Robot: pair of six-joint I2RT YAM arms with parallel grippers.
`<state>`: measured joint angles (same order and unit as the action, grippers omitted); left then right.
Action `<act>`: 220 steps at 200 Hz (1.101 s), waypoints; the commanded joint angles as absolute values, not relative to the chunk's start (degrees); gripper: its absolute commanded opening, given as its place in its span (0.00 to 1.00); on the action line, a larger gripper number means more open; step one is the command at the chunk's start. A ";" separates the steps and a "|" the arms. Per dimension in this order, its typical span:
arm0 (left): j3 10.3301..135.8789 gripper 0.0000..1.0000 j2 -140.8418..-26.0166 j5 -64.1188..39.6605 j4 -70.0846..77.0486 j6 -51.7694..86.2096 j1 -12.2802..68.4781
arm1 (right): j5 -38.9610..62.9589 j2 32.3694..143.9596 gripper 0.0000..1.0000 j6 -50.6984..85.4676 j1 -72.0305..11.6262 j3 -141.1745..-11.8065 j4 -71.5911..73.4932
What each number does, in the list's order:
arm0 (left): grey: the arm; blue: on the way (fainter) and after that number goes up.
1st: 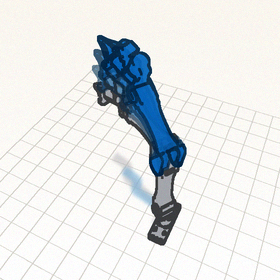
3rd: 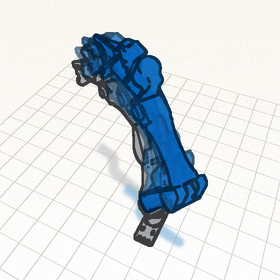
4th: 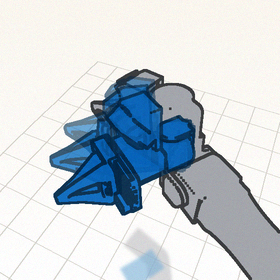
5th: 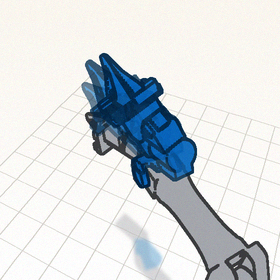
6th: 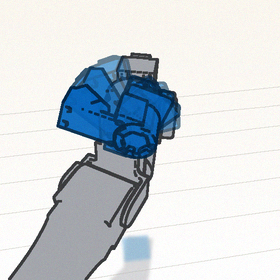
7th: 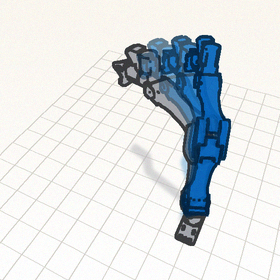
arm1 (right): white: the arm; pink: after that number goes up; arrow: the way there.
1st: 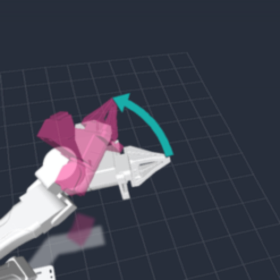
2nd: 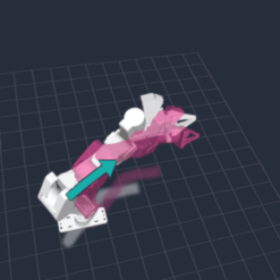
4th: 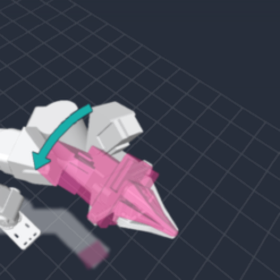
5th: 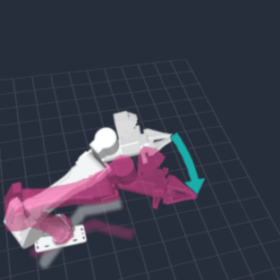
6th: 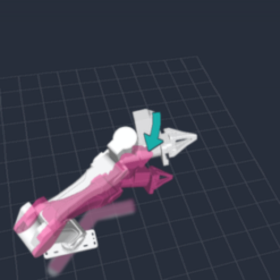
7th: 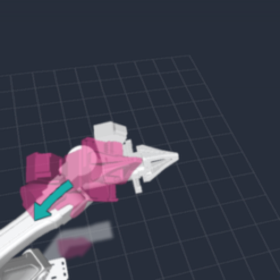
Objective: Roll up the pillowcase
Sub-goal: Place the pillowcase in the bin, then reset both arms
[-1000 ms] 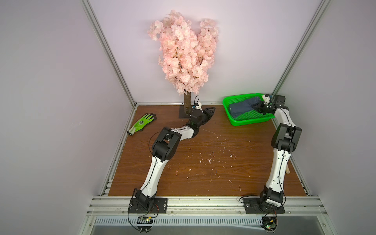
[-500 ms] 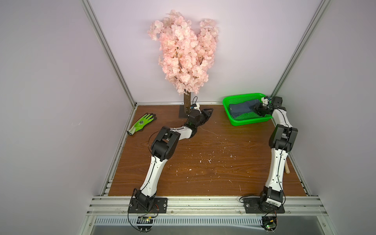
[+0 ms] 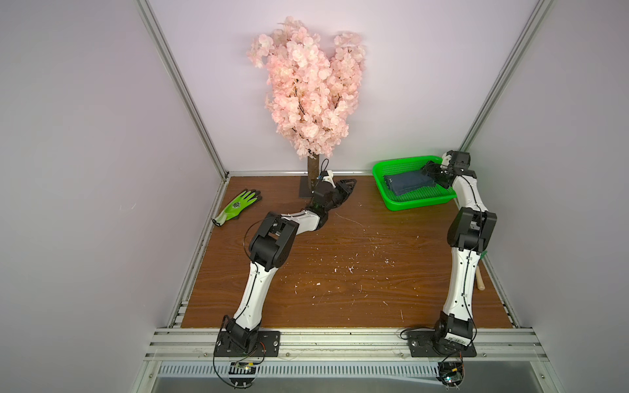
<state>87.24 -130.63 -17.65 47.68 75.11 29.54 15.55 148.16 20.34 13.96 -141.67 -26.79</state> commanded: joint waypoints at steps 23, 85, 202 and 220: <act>80.57 0.36 -120.35 -19.34 43.47 63.51 27.42 | 16.95 134.74 0.99 16.15 14.15 -131.84 -23.68; 66.16 0.52 -97.47 -1.40 11.62 24.37 22.92 | 21.06 96.87 0.99 13.60 12.63 -72.05 13.88; 23.23 0.99 -84.15 21.31 46.45 3.13 8.92 | 1.92 79.29 1.00 -3.21 4.51 -18.78 53.83; 22.73 0.99 -84.25 19.94 48.12 2.34 7.93 | 0.39 80.43 1.00 -3.13 4.10 -17.80 56.32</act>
<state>22.44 -84.71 19.90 37.98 5.28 9.21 4.84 80.36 0.16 5.28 -18.24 45.69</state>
